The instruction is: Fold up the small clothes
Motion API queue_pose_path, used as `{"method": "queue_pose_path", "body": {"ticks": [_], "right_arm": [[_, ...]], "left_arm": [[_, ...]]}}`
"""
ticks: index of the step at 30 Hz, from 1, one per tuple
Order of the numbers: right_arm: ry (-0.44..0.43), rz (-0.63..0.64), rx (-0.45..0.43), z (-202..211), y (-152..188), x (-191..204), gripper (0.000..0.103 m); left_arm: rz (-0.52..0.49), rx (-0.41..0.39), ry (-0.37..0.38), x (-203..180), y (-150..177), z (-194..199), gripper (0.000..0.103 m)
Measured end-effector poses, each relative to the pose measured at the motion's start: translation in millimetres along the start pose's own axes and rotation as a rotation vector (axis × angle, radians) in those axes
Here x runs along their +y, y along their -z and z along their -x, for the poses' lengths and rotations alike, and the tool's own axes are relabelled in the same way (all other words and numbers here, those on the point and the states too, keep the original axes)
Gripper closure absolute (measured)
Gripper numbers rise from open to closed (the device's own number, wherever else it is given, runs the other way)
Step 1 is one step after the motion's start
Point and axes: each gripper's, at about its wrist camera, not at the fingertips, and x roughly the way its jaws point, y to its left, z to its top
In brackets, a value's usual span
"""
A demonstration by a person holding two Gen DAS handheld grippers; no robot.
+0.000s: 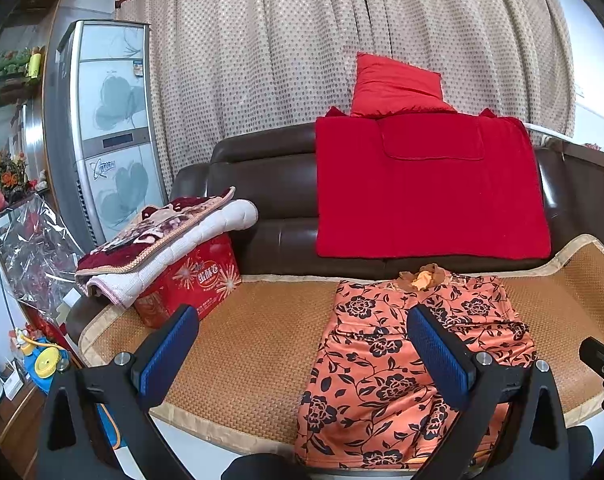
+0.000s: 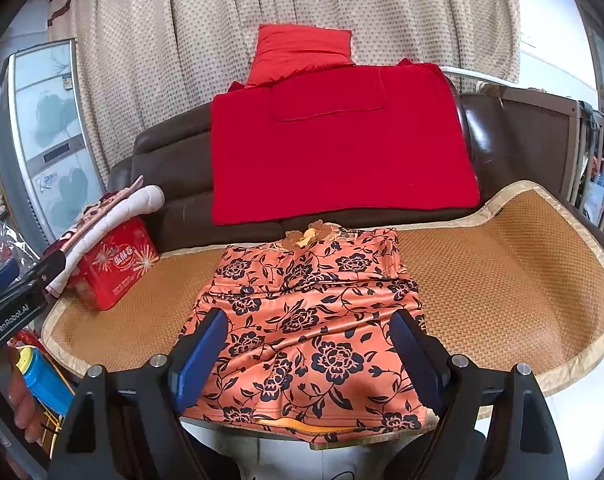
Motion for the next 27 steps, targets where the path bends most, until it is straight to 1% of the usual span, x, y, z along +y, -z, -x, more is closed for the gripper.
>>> {"method": "queue_pose_path", "body": {"ticks": [27], "right_arm": [[-0.009, 0.021, 0.015, -7.7, -1.8, 8.5, 0.017]], "left_arm": [[-0.004, 0.014, -0.003, -1.4, 1.0, -10.1, 0.0]]}}
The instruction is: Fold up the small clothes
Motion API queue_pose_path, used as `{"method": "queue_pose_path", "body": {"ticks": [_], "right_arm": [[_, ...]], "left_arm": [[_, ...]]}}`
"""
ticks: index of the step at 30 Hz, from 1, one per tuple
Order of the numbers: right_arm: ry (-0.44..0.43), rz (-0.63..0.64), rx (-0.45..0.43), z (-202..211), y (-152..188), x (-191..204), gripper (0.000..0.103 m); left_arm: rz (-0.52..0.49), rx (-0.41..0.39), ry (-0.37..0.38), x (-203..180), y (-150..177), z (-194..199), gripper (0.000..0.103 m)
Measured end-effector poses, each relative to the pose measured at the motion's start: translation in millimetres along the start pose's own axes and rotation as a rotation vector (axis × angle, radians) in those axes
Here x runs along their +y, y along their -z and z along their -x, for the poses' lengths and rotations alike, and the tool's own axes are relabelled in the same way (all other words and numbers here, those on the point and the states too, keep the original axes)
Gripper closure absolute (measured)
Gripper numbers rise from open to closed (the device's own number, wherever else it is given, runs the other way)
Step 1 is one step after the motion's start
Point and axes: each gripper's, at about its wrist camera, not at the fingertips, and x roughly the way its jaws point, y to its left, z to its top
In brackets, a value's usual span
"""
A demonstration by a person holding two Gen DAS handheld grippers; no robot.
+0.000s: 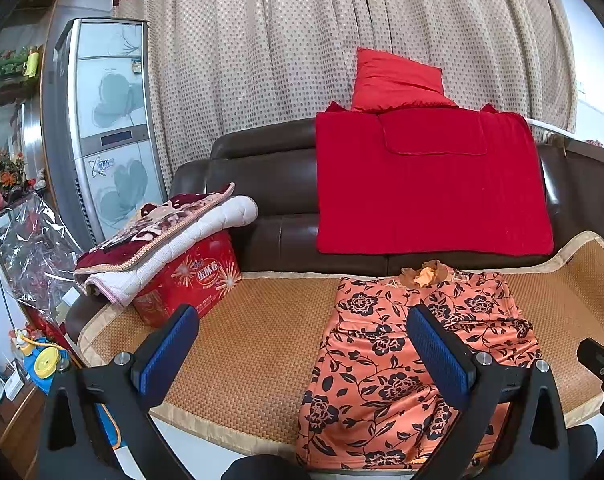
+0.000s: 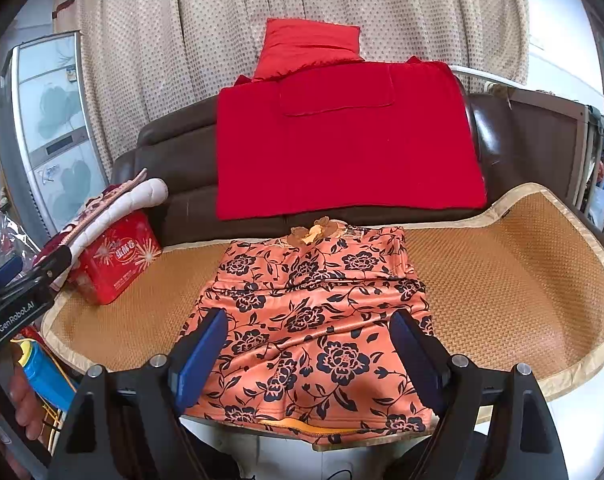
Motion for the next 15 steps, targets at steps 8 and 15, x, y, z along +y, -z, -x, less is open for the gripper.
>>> {"method": "queue_pose_path", "body": {"ticks": [8, 15], "right_arm": [[0.0, -0.004, 0.011, -5.1, 2.7, -1.1, 0.017], [0.006, 0.0, 0.03, -11.8, 4.1, 2.8, 0.017]], "left_arm": [[-0.002, 0.012, -0.001, -1.5, 4.6, -4.6, 0.0], [0.002, 0.025, -0.003, 0.3, 7.6, -9.9, 0.0]]}}
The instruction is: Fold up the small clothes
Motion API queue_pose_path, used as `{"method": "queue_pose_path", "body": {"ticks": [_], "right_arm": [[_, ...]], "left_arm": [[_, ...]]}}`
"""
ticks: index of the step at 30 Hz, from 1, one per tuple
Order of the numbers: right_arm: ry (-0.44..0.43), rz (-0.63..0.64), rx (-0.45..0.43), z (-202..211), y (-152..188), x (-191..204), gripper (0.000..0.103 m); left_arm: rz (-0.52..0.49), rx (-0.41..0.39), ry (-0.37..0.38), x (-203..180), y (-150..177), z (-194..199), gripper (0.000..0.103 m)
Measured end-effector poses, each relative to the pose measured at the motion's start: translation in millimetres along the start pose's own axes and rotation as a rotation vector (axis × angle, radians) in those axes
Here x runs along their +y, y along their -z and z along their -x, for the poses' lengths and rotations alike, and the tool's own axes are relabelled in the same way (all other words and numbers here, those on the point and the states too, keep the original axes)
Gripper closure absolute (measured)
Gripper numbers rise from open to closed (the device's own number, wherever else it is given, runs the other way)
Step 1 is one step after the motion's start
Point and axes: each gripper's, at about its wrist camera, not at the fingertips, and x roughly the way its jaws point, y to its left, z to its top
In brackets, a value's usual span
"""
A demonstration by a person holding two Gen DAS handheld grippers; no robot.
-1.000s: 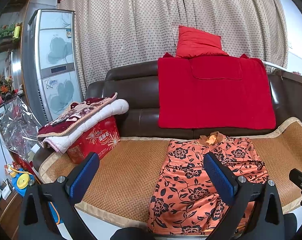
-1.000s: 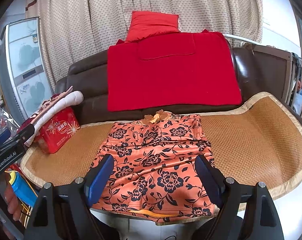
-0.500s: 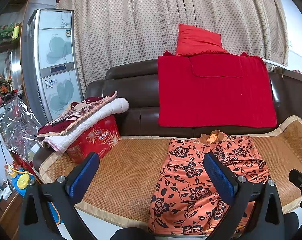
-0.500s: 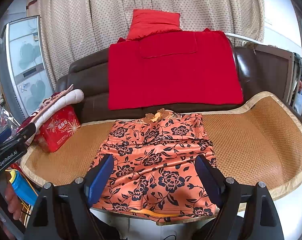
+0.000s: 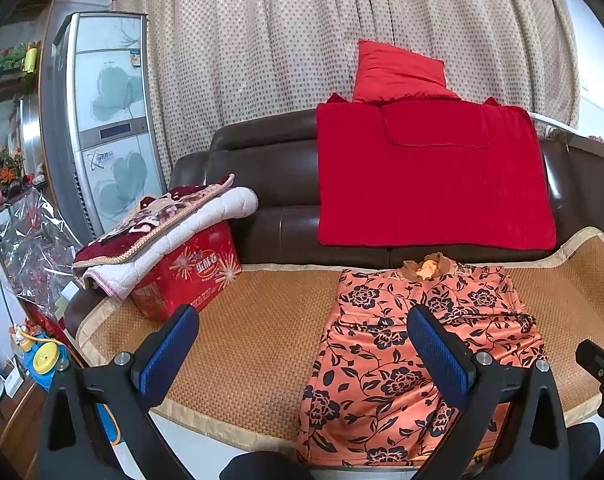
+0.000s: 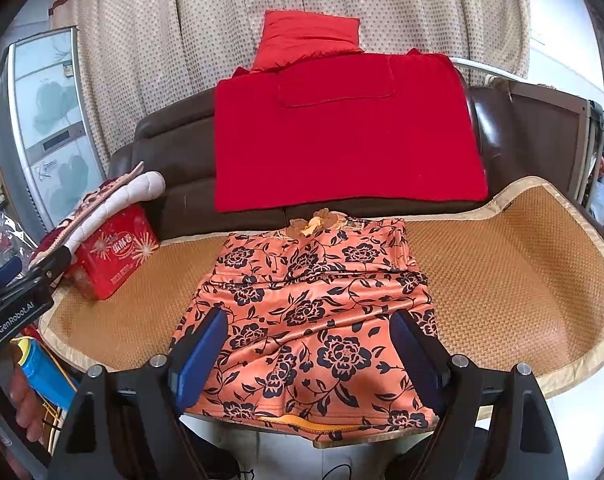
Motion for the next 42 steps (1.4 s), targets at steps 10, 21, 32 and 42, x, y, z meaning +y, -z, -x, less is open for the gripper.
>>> {"method": "queue_pose_path", "body": {"ticks": [10, 21, 32, 42], "right_arm": [[-0.012, 0.021, 0.025, -11.8, 2.0, 10.5, 0.017], [-0.038, 0.041, 0.055, -26.4, 5.9, 20.0, 0.017], [-0.006, 0.028, 0.045, -23.6, 4.2, 6.0, 0.017], [0.146, -0.11, -0.047, 20.7, 7.8, -86.4, 0.017]], "left_arm": [[0.007, 0.022, -0.009, 4.9, 4.3, -10.3, 0.0], [0.01, 0.055, -0.037, 10.5, 12.6, -18.3, 0.0], [-0.034, 0.041, 0.013, -13.1, 9.3, -19.3, 0.0], [-0.064, -0.036, 0.204, -63.5, 6.3, 16.4, 0.0]]}}
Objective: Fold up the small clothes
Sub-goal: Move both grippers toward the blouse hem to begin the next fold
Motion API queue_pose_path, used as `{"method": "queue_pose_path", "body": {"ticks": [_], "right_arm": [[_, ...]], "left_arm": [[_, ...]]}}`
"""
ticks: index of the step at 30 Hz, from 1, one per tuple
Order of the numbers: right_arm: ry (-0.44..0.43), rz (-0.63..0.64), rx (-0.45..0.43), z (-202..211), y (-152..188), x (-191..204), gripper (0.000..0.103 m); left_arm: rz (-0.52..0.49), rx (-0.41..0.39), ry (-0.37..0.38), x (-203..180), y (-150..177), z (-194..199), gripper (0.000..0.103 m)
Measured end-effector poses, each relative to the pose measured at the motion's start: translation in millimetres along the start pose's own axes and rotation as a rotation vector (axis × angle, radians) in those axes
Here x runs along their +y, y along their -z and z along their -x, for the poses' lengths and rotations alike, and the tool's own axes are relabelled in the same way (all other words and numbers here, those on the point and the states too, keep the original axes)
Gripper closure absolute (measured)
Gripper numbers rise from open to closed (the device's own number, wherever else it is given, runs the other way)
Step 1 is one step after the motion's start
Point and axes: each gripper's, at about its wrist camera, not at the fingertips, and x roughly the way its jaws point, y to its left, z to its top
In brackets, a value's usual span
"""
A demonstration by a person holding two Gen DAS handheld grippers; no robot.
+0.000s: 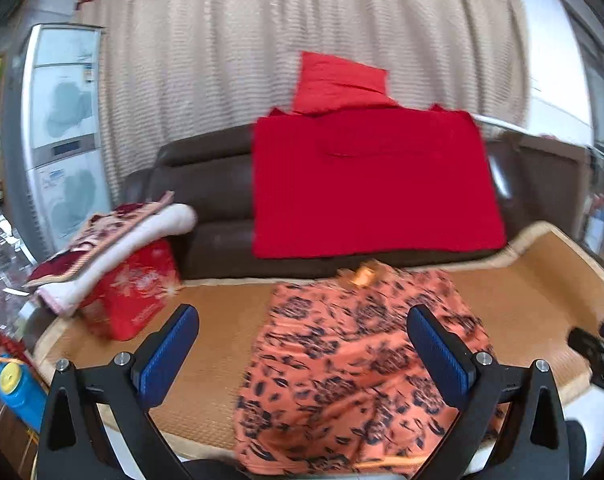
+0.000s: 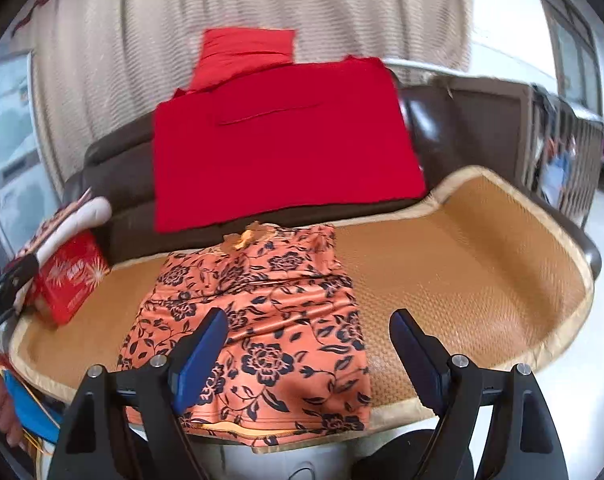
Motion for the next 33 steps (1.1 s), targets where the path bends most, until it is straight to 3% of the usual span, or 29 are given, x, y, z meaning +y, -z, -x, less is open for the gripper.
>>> {"method": "queue_pose_path", "body": {"ticks": [2, 5, 9, 14, 20, 26, 30, 33], "right_arm": [[-0.043, -0.032, 0.027, -8.3, 3.4, -16.9, 0.017], [-0.097, -0.12, 0.091, -29.1, 12.2, -41.2, 0.017], [-0.132, -0.269, 0.19, -69.1, 30.1, -77.6, 0.017], [-0.127, -0.346, 0.29, -111.9, 51.5, -96.1, 0.017], [-0.084, -0.284, 0.378, -156.1, 73.4, -83.4, 0.017], [-0.017, -0.335, 0.492, -185.6, 106.3, -112.0, 0.017], [-0.017, -0.354, 0.498, -186.0, 113.4, -123.7, 0.017], [-0.073, -0.324, 0.41, -175.4, 92.3, -113.0, 0.017]], "left_arm": [[-0.012, 0.041, 0.009, -2.2, 9.1, -10.1, 0.0], [0.016, 0.165, -0.041, 14.4, 30.6, -37.8, 0.0], [0.103, 0.312, -0.175, 63.2, 73.0, -66.9, 0.0], [0.111, 0.353, -0.272, 89.4, 102.8, -76.0, 0.0], [0.053, 0.447, -0.259, 86.8, 128.1, -112.2, 0.0], [0.077, 0.527, -0.217, 95.5, 152.1, -140.9, 0.0], [0.096, 0.527, -0.212, 100.0, 153.2, -145.7, 0.0], [0.082, 0.507, -0.209, 97.0, 147.0, -144.4, 0.0]]}}
